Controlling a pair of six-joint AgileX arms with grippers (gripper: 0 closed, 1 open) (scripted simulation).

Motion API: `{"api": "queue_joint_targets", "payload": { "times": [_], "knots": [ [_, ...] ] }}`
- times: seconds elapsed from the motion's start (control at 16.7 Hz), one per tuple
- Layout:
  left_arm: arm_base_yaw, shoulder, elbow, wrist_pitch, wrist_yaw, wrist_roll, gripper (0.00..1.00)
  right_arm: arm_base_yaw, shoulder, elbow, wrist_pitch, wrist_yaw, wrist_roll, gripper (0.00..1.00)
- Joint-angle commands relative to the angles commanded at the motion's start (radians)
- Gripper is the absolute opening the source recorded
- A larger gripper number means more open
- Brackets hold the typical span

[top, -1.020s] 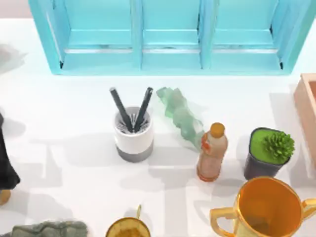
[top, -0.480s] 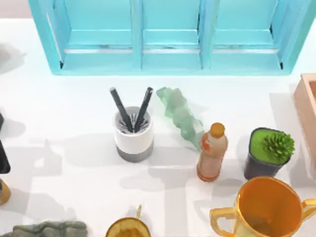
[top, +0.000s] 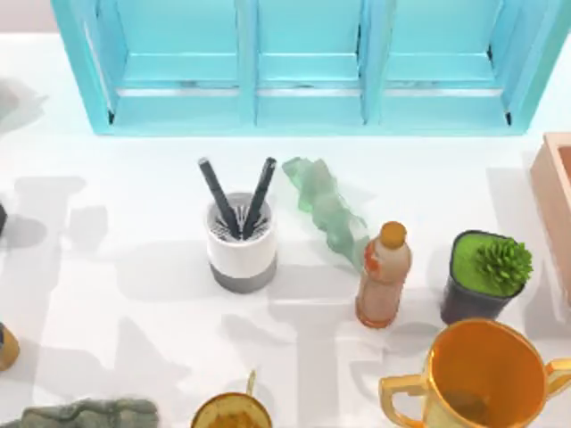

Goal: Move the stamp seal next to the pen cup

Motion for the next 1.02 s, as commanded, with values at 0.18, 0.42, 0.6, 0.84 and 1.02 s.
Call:
{"api": "queue_joint_targets", "payload": {
  "times": [0.18, 0.42, 0.6, 0.84, 1.02],
  "knots": [
    [0.028, 0.279, 0.261, -0.188, -0.004, 0.037, 1.0, 0.0, 0.0, 0.0, 0.0, 0.0, 0.0, 1.0],
    [0.054, 0.621, 0.571, -0.421, 0.001, 0.076, 1.0, 0.0, 0.0, 0.0, 0.0, 0.0, 0.0, 1.0],
    [0.073, 0.832, 0.762, -0.563, 0.0, 0.094, 1.0, 0.0, 0.0, 0.0, 0.0, 0.0, 0.0, 1.0],
    [0.091, 1.015, 0.941, -0.682, 0.003, 0.106, 1.0, 0.0, 0.0, 0.0, 0.0, 0.0, 0.0, 1.0],
    [0.097, 1.069, 0.994, -0.717, 0.001, 0.109, 1.0, 0.0, 0.0, 0.0, 0.0, 0.0, 0.0, 1.0]
  ]
}}
